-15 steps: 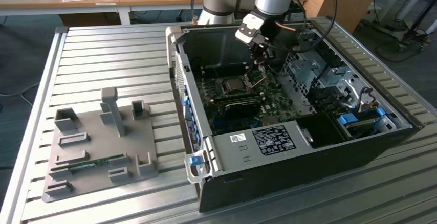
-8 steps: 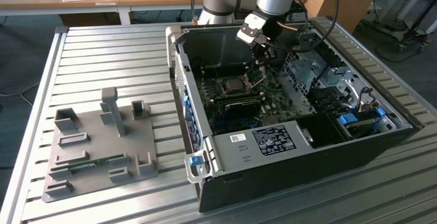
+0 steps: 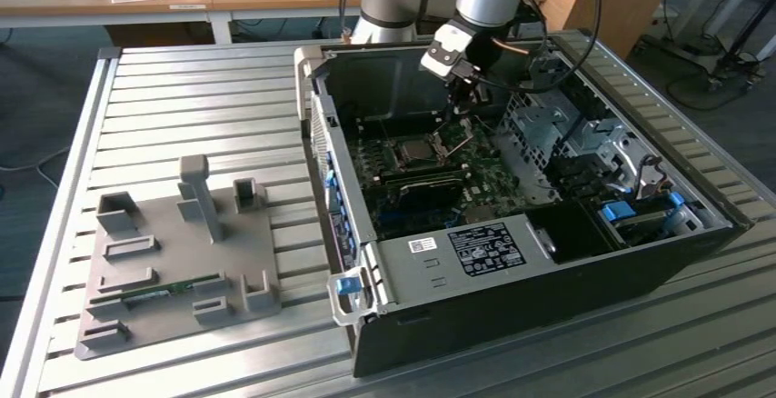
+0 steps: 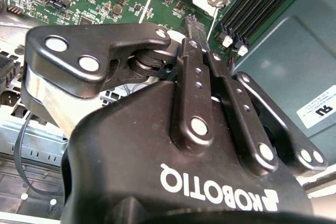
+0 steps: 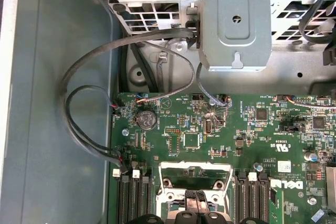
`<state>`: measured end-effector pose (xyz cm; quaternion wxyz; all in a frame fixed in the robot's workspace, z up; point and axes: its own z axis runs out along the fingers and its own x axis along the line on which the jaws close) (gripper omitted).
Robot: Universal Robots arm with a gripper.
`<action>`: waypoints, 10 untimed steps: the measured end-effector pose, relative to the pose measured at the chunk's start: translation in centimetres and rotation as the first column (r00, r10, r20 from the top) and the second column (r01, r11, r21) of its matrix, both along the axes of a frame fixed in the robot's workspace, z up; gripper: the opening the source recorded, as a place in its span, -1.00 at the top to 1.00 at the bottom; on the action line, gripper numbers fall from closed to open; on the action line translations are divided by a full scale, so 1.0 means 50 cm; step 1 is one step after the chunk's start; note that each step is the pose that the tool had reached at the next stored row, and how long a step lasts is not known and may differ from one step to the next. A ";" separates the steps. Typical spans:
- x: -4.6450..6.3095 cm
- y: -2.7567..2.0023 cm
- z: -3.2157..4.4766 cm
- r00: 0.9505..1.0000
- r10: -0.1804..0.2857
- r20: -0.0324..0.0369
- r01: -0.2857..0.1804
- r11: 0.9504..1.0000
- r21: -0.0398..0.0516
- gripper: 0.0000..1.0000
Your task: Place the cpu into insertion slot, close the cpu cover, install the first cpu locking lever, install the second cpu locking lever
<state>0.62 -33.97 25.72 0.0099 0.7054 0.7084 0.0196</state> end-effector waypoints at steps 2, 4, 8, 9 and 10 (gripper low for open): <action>0.001 0.0000 0.000 1.000 0.000 0.000 0.000 1.000 0.000 0.79; 0.004 0.0000 0.000 1.000 0.000 0.000 0.000 1.000 0.000 0.79; 0.009 0.0000 0.000 1.000 0.000 0.000 0.000 1.000 0.000 0.79; 0.010 0.0000 0.000 1.000 0.000 0.000 0.000 1.000 0.000 0.79; 0.011 0.0000 0.000 1.000 0.000 0.000 0.000 1.000 0.000 0.79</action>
